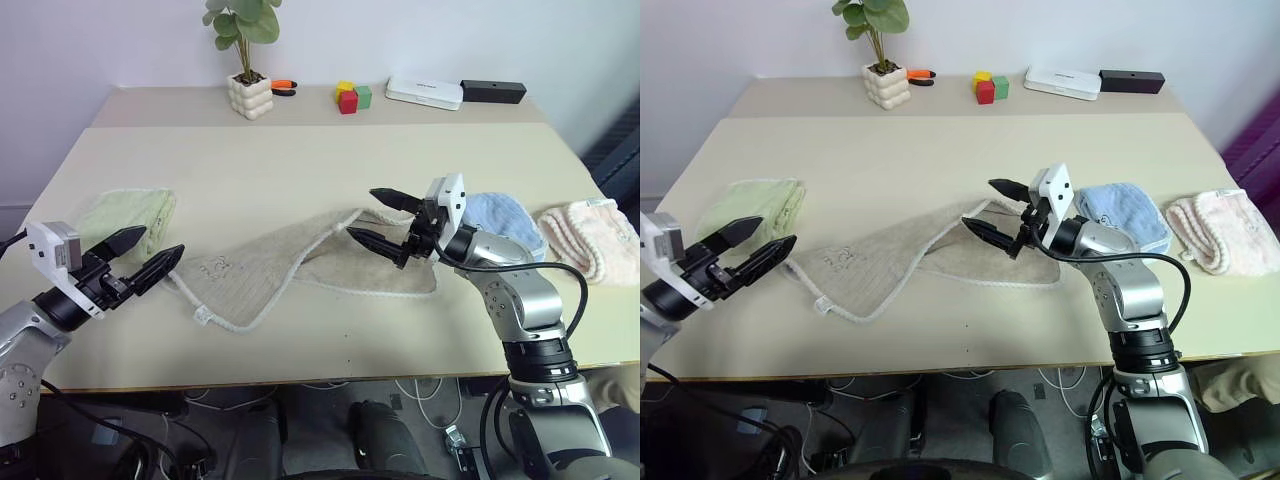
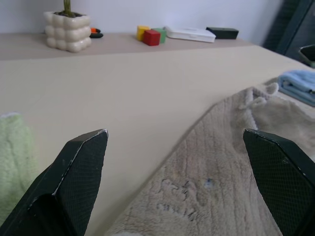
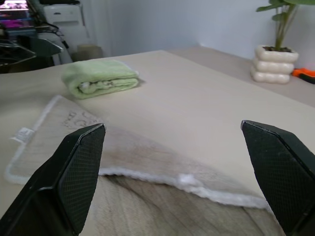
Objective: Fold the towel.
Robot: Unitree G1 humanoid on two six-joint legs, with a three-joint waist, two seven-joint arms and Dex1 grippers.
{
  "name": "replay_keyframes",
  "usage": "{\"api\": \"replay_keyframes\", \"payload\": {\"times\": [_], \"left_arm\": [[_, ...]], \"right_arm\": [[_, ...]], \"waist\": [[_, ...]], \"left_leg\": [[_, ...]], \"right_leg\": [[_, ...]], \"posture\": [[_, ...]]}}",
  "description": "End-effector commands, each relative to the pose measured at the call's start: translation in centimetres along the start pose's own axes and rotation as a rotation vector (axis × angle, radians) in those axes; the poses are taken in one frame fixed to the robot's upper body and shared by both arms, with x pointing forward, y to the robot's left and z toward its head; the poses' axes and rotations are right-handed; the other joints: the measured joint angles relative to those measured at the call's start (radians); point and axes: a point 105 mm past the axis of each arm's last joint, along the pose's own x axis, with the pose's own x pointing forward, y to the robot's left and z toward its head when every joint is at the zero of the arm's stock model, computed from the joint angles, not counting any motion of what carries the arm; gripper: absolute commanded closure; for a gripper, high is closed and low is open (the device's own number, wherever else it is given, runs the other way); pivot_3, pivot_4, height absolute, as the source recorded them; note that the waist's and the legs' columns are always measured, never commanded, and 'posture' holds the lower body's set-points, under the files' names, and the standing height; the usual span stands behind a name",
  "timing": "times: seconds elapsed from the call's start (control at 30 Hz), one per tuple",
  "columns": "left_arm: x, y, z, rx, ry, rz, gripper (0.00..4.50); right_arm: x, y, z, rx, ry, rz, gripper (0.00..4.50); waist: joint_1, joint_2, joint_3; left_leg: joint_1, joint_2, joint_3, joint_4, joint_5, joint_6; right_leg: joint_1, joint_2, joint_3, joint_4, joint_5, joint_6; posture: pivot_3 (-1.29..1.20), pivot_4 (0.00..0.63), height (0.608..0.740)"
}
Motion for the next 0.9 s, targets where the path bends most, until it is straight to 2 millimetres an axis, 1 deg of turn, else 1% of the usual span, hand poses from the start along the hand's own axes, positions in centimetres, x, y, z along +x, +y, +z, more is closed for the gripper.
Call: {"api": "replay_keyframes", "payload": {"times": [0.03, 0.1, 0.17, 0.2, 0.23, 0.27, 0.3, 0.33, 0.43, 0.57, 0.6, 0.7, 0.77, 0.9], "left_arm": [[0.3, -0.7, 0.6, 0.036, -0.020, -0.038, 0.02], [0.9, -1.0, 0.4, 0.044, -0.018, -0.049, 0.02], [1.4, -1.5, 0.2, 0.011, -0.022, -0.089, 0.02], [1.6, -2.0, -0.2, -0.027, -0.014, -0.133, 0.02], [1.7, -3.0, -0.5, -0.075, 0.000, -0.207, 0.02], [2.0, -3.7, -0.6, -0.093, 0.024, -0.260, 0.02], [2.2, -4.1, -0.3, -0.075, 0.029, -0.310, 0.02], [2.5, -4.3, 0.0, -0.055, 0.031, -0.337, 0.02], [3.1, -3.3, 0.0, 0.032, 0.041, -0.328, 0.02], [2.8, -3.1, -2.1, 0.161, 0.161, -0.379, 0.02], [2.6, -3.7, -2.8, 0.161, 0.199, -0.429, 0.02], [2.2, -5.9, -3.8, 0.107, 0.256, -0.590, 0.02], [2.0, -6.6, -4.3, 0.097, 0.295, -0.654, 0.02], [2.6, -7.9, -5.8, 0.149, 0.336, -0.747, 0.02]], "right_arm": [[0.3, -0.3, 1.5, -0.066, -0.041, 0.000, 0.00], [0.2, -0.7, 1.4, -0.072, -0.043, -0.001, 0.00], [0.2, -1.0, 1.5, -0.084, -0.050, -0.017, 0.00], [0.3, -1.2, 1.5, -0.097, -0.054, -0.029, 0.00], [0.3, -1.4, 1.8, -0.101, -0.072, -0.048, 0.00], [0.3, -1.8, 2.2, -0.103, -0.089, -0.072, 0.00], [0.3, -2.0, 2.5, -0.108, -0.101, -0.077, 0.00], [0.2, -2.1, 2.7, -0.110, -0.107, -0.078, 0.00], [0.1, -2.8, 1.9, -0.135, -0.088, -0.107, 0.00], [0.4, -2.6, 2.2, -0.136, -0.119, -0.123, 0.00], [0.3, -2.6, 2.2, -0.140, -0.118, -0.126, 0.00], [0.3, -2.6, 2.2, -0.152, -0.121, -0.138, 0.00], [0.4, -2.6, 2.4, -0.155, -0.128, -0.145, 0.00], [0.4, -2.3, 2.3, -0.156, -0.131, -0.148, 0.00]], "waist": [[0.000, 0.000, 0.000], [0.000, 0.000, 0.000], [0.003, 0.000, 0.000], [0.004, 0.000, 0.000], [0.003, 0.000, 0.000], [0.002, 0.000, 0.000], [0.001, 0.000, 0.000], [0.001, 0.000, 0.000], [0.001, 0.000, 0.000], [-0.003, 0.000, 0.000], [-0.004, 0.000, 0.000], [-0.003, 0.000, 0.000], [-0.001, 0.000, 0.000], [0.003, 0.000, 0.000]], "left_leg": [[0.000, 0.000, 0.000, 0.000, 0.000, 0.000], [0.000, 0.000, 0.000, 0.000, 0.000, 0.000], [0.000, 0.000, 0.000, 0.000, 0.000, 0.000], [0.000, 0.000, 0.000, 0.001, 0.000, 0.000], [0.000, 0.000, 0.000, 0.001, 0.000, 0.000], [0.000, 0.000, 0.000, 0.001, 0.000, 0.000], [0.000, 0.000, 0.000, 0.001, 0.000, 0.000], [0.000, 0.000, 0.000, 0.001, 0.000, 0.000], [0.000, 0.000, 0.000, 0.001, 0.000, 0.000], [0.000, 0.000, 0.001, 0.000, 0.000, 0.000], [0.000, 0.000, 0.001, -0.001, 0.000, 0.000], [0.000, 0.000, 0.000, -0.001, 0.000, 0.000], [0.000, 0.000, 0.000, 0.000, 0.000, 0.000], [0.000, 0.000, 0.000, 0.000, 0.000, 0.000]], "right_leg": [[0.000, 0.000, 0.000, 0.000, 0.000, 0.000], [0.000, 0.000, 0.000, 0.000, 0.000, 0.000], [0.000, 0.000, 0.000, 0.000, 0.000, 0.000], [0.001, 0.000, 0.000, 0.000, 0.000, 0.000], [0.001, 0.000, 0.000, 0.000, 0.000, 0.000], [0.001, 0.000, 0.000, 0.000, 0.000, 0.000], [0.001, 0.000, 0.000, 0.000, 0.000, 0.000], [0.000, 0.000, 0.000, 0.000, 0.000, 0.000], [0.000, 0.001, 0.000, 0.000, 0.000, 0.000], [0.000, 0.000, 0.000, 0.000, 0.000, 0.000], [0.000, 0.001, 0.000, 0.000, 0.000, 0.000], [-0.001, 0.001, 0.000, 0.000, 0.000, 0.000], [0.000, 0.000, 0.000, 0.000, 0.000, 0.000], [0.000, 0.000, 0.000, 0.000, 0.000, 0.000]], "posture": [[0.00, 0.150, 0.740], [0.00, 0.150, 0.740], [0.00, 0.150, 0.740], [0.00, 0.150, 0.740], [0.00, 0.150, 0.740], [0.00, 0.150, 0.740], [0.00, 0.150, 0.740], [0.00, 0.150, 0.740], [0.00, 0.150, 0.740], [0.00, 0.150, 0.740], [0.00, 0.150, 0.740], [0.00, 0.150, 0.740], [0.00, 0.150, 0.740], [0.00, 0.150, 0.740]]}}
